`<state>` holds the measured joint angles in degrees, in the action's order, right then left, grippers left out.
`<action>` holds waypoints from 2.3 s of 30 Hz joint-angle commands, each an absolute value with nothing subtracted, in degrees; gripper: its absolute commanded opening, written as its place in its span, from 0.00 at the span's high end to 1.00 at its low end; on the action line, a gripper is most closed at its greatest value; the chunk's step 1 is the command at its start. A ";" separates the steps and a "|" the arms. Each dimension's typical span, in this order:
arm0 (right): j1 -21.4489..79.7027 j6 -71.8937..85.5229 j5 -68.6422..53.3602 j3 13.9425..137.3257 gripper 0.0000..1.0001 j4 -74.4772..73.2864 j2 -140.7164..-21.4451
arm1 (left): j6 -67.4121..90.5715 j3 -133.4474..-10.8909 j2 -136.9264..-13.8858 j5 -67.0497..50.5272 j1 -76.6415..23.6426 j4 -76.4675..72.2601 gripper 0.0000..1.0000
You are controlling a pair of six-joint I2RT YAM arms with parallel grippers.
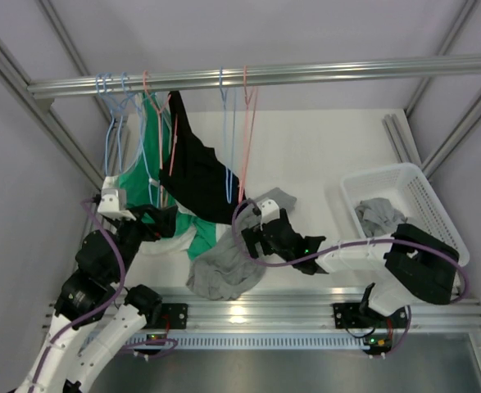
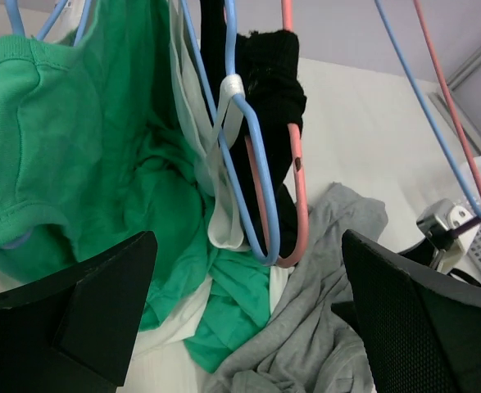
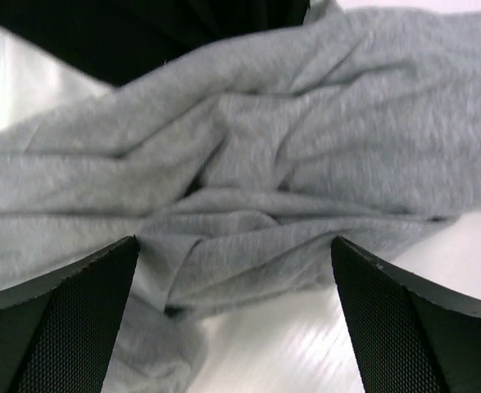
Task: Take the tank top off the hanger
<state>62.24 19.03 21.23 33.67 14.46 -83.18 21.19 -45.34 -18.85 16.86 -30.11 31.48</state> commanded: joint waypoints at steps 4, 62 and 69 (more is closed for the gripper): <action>63.11 20.91 28.83 41.49 0.05 12.83 -92.62 | 19.07 -45.18 -18.20 17.06 -30.23 32.17 0.01; 59.85 21.80 34.01 29.96 1.00 0.64 -41.70 | 19.16 -44.74 -16.52 15.82 -30.32 32.08 0.01; 59.77 13.81 36.56 42.17 1.00 -10.00 -36.12 | 19.34 -44.74 -16.52 16.35 -30.32 32.08 0.01</action>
